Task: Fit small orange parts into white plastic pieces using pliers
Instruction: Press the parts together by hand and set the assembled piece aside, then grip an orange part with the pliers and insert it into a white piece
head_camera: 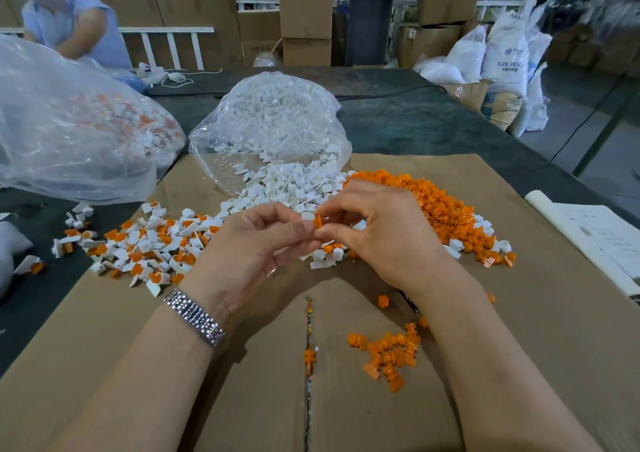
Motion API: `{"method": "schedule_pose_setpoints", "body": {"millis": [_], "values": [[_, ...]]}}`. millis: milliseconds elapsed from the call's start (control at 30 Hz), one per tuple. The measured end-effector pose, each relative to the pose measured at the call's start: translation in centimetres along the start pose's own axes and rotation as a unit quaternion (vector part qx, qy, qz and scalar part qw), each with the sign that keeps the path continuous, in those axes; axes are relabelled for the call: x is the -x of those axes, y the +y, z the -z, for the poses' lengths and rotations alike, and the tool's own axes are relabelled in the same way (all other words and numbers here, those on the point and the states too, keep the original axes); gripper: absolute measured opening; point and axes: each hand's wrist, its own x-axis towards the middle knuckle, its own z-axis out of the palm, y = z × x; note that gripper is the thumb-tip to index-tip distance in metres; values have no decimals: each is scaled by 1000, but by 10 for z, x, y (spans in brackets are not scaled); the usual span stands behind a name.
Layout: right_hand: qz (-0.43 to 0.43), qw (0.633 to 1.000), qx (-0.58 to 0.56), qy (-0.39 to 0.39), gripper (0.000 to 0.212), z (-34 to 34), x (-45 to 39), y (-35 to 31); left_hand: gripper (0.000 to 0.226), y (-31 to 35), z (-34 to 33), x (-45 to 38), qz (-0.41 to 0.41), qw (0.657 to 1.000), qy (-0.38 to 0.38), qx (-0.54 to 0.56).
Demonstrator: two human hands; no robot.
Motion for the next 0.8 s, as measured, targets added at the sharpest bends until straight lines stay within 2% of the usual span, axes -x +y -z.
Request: {"method": "schedule_pose_setpoints", "body": {"millis": [167,267,367,633,733,800], "values": [[2,1000,6,-2,19,-1,0,-2,9,1,-2,1,6,1000,2,4],[-25,998,-63,-1,28,1,1,-3,12,3,-2,1,15,1000,-4,18],[-31,995,-92,-7,25,1,1,-3,11,4,-1,2,15,1000,-11,23],[-33,996,-79,-22,25,2,2,-6,11,4,1,1,8,1000,0,17],[-84,992,-82,-42,36,9,1,-1,14,4,0,0,3,999,10,30],[-146,989,2,-15,36,16,0,8,14,4,1,0,7,999,14,40]]}}
